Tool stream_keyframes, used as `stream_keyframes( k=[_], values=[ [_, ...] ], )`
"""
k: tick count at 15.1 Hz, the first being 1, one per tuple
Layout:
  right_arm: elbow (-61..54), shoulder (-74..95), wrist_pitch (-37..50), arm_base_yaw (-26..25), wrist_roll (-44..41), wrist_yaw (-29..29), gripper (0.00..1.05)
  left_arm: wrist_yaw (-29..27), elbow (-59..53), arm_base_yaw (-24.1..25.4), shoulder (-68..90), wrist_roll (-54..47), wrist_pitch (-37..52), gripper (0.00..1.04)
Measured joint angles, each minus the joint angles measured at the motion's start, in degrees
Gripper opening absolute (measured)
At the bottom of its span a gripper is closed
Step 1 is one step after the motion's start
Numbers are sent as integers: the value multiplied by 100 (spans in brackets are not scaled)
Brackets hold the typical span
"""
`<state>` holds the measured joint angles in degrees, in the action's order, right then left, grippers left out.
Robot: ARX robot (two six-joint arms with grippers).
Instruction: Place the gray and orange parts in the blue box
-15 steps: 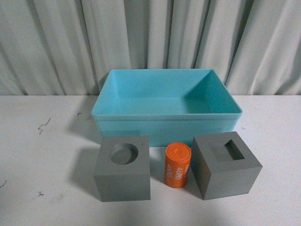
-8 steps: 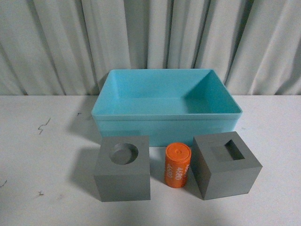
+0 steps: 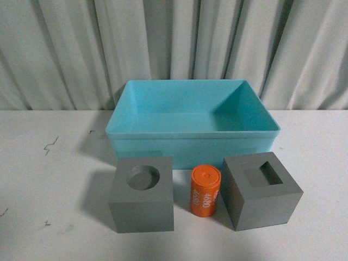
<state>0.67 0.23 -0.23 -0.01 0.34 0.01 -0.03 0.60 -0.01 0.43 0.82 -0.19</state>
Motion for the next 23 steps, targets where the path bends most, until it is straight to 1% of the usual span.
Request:
stream_keyframes(
  k=[8,9,10,11,12,14,18,19,21,23],
  values=[
    [0,0,0,0,0,0,98,0,0,0,0,0,-2,98],
    [472,597,-1292,44,210,109,98,-2,0,0,0,0,-4,98],
    [984,1847,-1670,-48,365,9,98,9,0,0,0,0,4,98],
    [1290,2763,-1084,-310,358,-203,98,2,0,0,0,0,-2,98],
    [1974,4024,-146,-542,116,-605,98,0,0,0,0,0,-4,98],
    [2468,4817,367,-538,-173,-861,98,2,0,0,0,0,-2,98],
    [3067,5849,483,-365,-588,-1121,98,0,0,0,0,0,-2,98],
    [3283,6478,654,-208,-787,-1097,98,-2,0,0,0,0,-2,98],
    [3875,7814,715,114,-767,-1043,98,0,0,0,0,0,-2,98],
    [4199,8644,752,407,-492,-951,98,0,0,0,0,0,-2,98]
  ],
)
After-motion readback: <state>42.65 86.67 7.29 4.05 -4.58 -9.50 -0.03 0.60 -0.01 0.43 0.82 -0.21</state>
